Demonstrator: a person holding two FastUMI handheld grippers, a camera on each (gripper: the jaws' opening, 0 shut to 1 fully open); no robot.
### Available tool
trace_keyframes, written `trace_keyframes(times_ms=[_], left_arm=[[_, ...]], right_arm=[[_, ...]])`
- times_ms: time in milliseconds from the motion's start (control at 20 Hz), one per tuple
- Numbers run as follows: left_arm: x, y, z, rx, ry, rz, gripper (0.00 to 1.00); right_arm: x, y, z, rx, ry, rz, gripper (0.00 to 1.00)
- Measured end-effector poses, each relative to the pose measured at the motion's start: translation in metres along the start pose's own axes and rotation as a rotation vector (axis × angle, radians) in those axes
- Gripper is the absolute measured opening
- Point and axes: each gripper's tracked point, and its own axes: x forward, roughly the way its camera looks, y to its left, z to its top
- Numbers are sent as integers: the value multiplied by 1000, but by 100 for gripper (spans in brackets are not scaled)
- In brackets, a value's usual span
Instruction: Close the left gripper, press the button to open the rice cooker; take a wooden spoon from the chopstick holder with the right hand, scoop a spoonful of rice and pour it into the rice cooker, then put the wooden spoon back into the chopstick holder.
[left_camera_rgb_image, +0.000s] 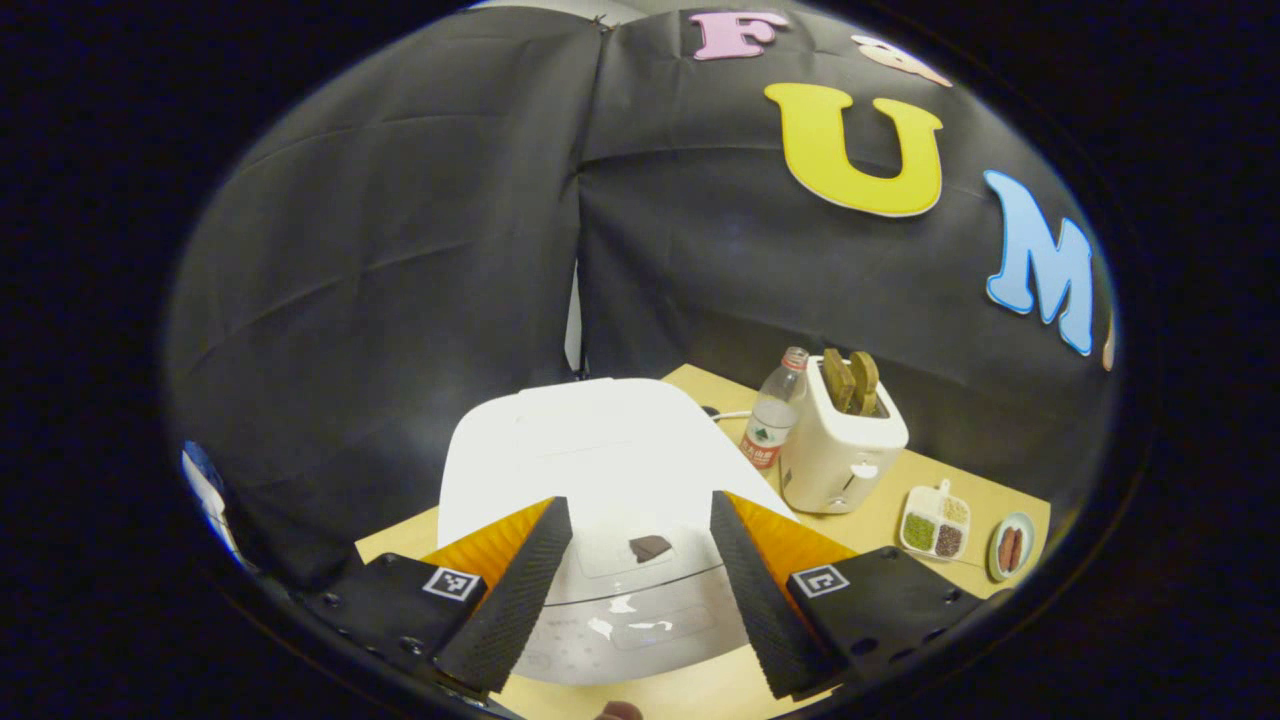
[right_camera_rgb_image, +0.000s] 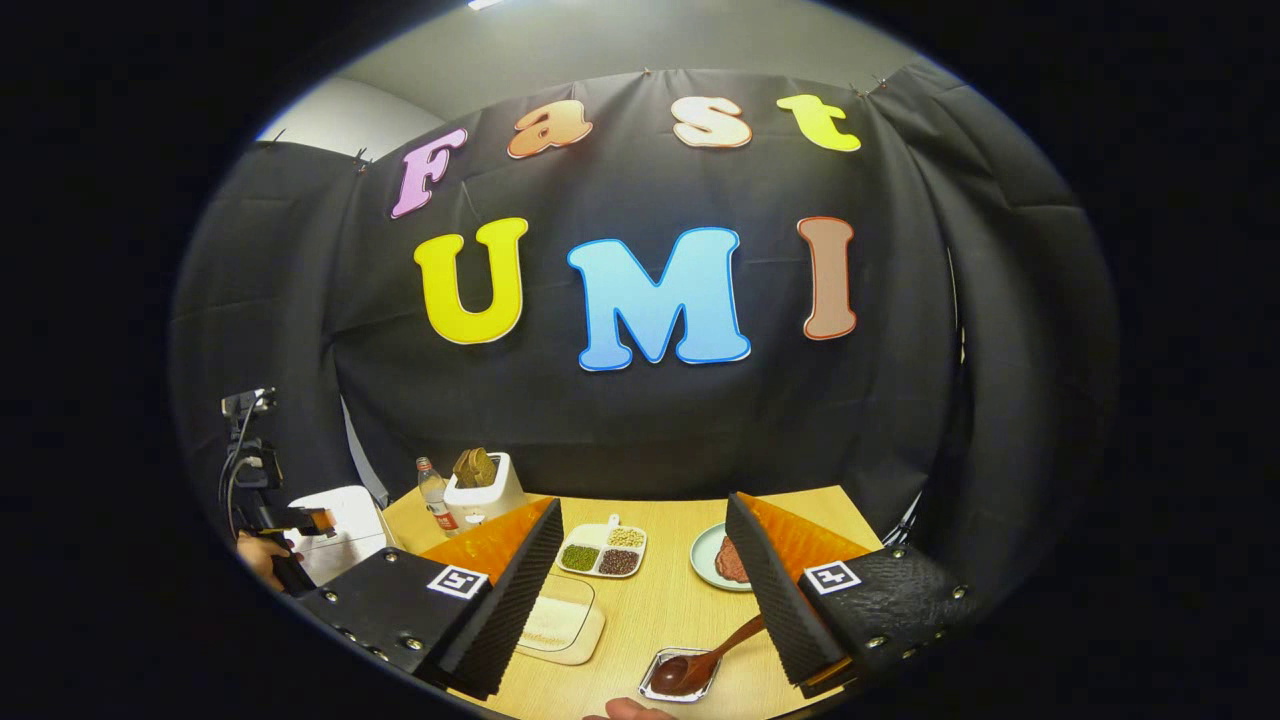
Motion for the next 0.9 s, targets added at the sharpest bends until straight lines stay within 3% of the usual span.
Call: trace_keyframes(times_ms=[400, 700, 850, 900], left_arm=[[-65, -48, 84, 70, -211, -147, 97], [-136, -100, 135, 79, -406, -328, 100], [-180, -128, 151, 134, -471, -415, 94], [-195, -136, 157, 152, -495, -439, 97]], right_arm=[[-11, -10, 11, 15, -40, -36, 99], [-20, -10, 34, 14, -103, -63, 99], [-27, -2, 55, 23, -145, -69, 99], [-30, -1, 63, 15, -158, -79, 99]])
